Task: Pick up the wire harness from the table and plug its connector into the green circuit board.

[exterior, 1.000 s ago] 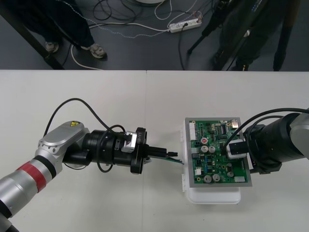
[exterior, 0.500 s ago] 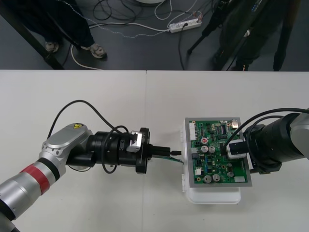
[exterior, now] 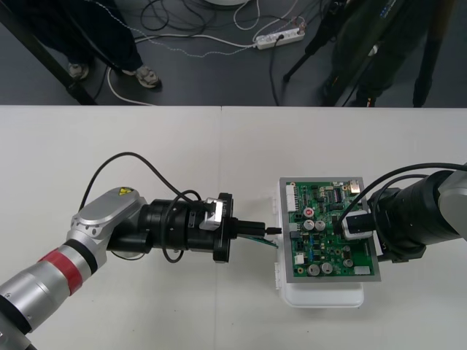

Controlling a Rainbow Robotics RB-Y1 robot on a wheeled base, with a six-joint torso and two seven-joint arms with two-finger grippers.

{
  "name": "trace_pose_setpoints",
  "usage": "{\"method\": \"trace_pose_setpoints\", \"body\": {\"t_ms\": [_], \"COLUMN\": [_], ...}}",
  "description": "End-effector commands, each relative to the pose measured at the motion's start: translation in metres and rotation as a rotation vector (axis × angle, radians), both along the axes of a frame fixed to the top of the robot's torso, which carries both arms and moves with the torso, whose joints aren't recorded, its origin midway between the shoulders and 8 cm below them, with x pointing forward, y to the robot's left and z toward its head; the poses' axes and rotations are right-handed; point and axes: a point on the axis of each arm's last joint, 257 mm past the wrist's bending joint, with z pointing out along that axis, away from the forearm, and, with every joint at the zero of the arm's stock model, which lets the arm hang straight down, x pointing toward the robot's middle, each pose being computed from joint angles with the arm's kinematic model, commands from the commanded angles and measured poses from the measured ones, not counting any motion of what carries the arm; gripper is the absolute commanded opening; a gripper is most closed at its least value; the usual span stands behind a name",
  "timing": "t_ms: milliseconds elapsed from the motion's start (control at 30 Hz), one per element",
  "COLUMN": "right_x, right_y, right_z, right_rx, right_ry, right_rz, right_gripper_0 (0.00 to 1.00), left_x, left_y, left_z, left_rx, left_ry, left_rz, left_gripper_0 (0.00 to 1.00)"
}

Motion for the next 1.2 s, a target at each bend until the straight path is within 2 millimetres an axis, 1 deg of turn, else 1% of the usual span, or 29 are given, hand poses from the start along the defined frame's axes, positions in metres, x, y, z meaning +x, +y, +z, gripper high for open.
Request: {"method": "trace_pose_setpoints", "body": {"t_ms": [33,400,833,1200], "right_x": [0.003,0.003,0.002,0.0], "right_y": [0.014,0.014,0.015,0.018], "right_z": [0.009,0.009,0.009,0.009], "right_rx": [0.03,0.03,0.034,0.044], "right_ry": [-0.007,-0.007,-0.004,0.003], "right_rz": [-0.007,-0.009,-0.009,-0.006], "right_gripper_0": [1.0,1.0,1.0,1.0], "left_x": [0.0,0.0,-0.001,-0.001], "left_y": [-0.017,-0.023,-0.024,-0.029], "left_z": [0.012,0.016,0.012,0.013], "left_rx": [-0.031,-0.038,-0.02,-0.018], "left_ry": [0.002,-0.02,-0.038,-0.046], "left_rz": [0.008,0.0,-0.007,-0.008], "left_gripper_0": [0.0,0.0,0.0,0.0]}}
